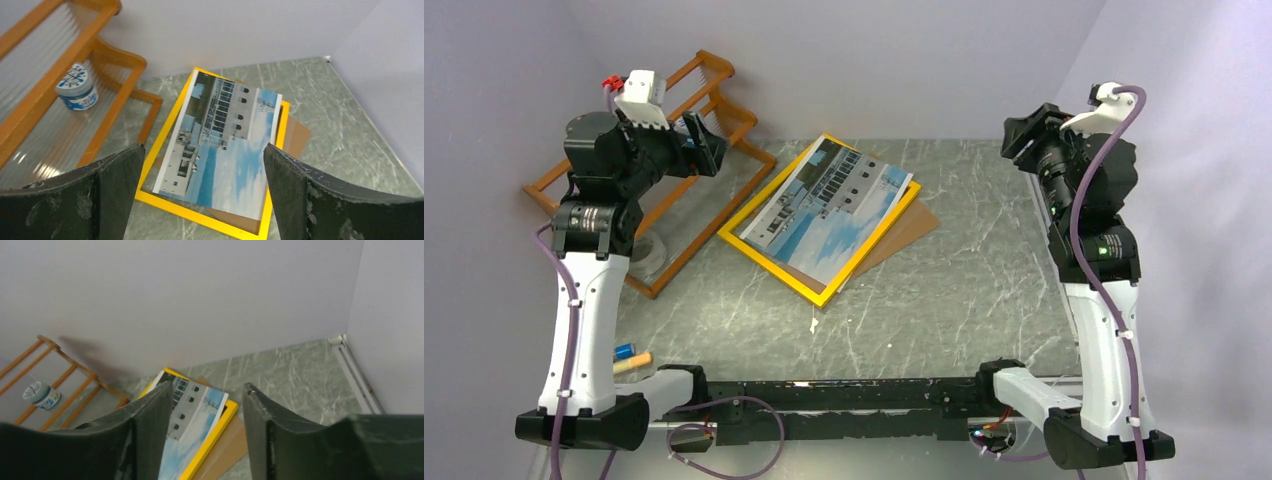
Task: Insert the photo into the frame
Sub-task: Turn over the photo frame at the center of the board.
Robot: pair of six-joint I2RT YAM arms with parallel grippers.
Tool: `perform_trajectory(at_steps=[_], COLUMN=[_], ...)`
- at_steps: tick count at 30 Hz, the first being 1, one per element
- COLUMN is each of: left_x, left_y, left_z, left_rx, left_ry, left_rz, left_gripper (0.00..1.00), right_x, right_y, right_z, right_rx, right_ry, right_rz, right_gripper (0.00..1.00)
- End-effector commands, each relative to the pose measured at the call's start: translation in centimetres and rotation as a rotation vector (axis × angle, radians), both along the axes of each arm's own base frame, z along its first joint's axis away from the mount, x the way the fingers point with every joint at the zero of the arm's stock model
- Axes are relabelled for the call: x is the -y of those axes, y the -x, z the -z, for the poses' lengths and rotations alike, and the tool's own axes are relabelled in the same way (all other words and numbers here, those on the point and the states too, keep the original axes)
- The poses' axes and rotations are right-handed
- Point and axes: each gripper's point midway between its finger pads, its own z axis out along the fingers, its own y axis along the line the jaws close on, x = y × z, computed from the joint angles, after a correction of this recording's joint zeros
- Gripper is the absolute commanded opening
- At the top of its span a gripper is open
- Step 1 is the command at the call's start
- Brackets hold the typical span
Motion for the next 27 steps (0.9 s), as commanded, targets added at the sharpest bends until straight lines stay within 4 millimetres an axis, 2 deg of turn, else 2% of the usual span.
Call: perform_trajectory(at_steps=[1,4,7,14,17,18,22,27], left_x=[2.0,2.8,4.5,8.4,10.5,11.2,13.7,16.7], left_y=[0.4,-0.5,-1.3,-2.8,-3.1,-3.1,-3.1,-0.7], left_z=[-1.8,-0.5,1.0,5.3,8.1,9.2,14.3,21.4], left_rx=[0.058,0.005,-0.076,-0.248,-0.321,-0.354,-0.511,-0.725], left_ry=[0.068,0.136,0.209,0.283,0.264,0.252,0.228,0.159], left_rz=[0.102,0.126,0.205,0.31,0.325,0.32,0.31,0.357], left_gripper=[0.94,0.94,0.94,0.94,0.94,0.94,0.94,0.92], right_x=[-0.5,-0.5,-0.8,-3.4,-5.1,-5.7,-8.2,-11.0], right_y=[0.3,0.2,-0.1,-1.4,-2.1,-2.2,-2.5,-2.2], right_z=[1.6,2.8,4.2,9.4,13.2,15.1,20.8,26.9], right_rx=[-0.031,-0.05,-0.087,-0.229,-0.329,-0.381,-0.528,-0.666], right_ry=[-0.024,-0.039,-0.055,-0.139,-0.214,-0.247,-0.393,-0.553], right_rz=[-0.023,-0.02,-0.029,-0.136,-0.197,-0.218,-0.294,-0.35], right_gripper=[0.61,0.64,0.65,0.65,0.63,0.62,0.62,0.63])
